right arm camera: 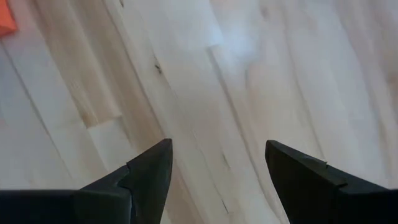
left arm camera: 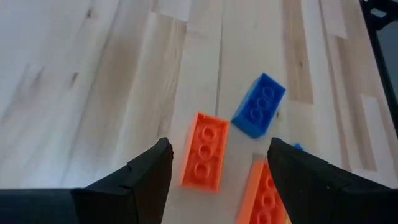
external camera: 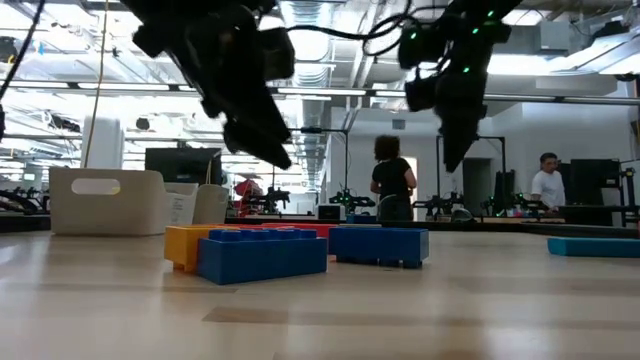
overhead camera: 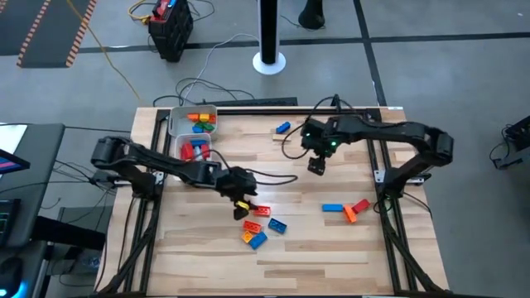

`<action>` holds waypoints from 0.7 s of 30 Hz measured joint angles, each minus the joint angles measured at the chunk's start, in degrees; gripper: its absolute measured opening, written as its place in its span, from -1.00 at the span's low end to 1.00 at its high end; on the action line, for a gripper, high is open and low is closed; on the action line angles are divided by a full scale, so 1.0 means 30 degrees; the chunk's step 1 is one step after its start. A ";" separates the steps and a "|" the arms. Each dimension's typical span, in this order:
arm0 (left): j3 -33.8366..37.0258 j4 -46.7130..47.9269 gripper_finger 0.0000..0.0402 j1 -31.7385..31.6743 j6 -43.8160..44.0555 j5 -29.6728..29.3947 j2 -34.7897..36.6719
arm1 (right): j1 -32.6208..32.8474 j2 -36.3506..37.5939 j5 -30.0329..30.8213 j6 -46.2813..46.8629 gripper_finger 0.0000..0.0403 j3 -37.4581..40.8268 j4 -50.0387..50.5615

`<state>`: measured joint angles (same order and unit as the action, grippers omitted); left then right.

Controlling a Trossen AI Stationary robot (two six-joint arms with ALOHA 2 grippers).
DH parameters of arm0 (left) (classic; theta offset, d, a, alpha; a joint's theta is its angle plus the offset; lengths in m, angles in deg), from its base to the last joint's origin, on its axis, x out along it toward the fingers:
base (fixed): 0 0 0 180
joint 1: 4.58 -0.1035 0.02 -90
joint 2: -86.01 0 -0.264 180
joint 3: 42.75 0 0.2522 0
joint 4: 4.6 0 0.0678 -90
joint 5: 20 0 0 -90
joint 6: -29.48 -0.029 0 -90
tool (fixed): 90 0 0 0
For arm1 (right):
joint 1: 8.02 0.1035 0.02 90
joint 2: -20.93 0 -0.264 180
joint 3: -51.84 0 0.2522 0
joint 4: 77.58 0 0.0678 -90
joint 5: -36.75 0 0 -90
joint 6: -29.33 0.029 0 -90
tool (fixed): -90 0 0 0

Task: Sort blocks by size
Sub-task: Put the large orange game piece into the white bin

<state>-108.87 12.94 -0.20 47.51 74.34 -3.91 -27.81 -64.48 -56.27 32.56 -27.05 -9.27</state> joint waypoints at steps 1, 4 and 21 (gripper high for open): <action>-0.0117 -0.0426 0.24 0.0074 0.0158 -0.0007 -0.0430 | 0.0000 0.0410 0.0096 0.0146 0.41 0.0000 0.0240; -0.0561 -0.0762 0.24 0.0200 0.0183 -0.0029 -0.1402 | 0.0177 0.1710 0.0151 0.0890 0.41 0.0000 0.0621; -0.1030 -0.2019 0.24 0.0787 -0.3159 -0.0622 -0.4084 | 0.4126 0.6246 0.3191 0.5173 0.41 -0.0007 0.0899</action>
<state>-111.97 6.89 2.16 38.03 72.47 -16.17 -15.43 -45.74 -46.70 48.08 -27.07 -6.57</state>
